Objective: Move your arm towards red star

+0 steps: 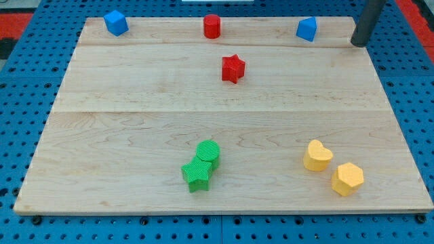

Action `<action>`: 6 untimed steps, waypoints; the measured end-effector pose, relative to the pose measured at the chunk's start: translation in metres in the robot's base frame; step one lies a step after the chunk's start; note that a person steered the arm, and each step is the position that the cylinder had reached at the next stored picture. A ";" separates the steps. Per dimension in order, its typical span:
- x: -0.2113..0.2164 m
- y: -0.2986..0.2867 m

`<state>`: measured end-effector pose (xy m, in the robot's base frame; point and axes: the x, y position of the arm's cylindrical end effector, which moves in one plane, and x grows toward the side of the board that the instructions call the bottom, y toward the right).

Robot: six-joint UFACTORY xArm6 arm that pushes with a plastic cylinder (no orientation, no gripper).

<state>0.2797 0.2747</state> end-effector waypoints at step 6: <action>0.056 -0.144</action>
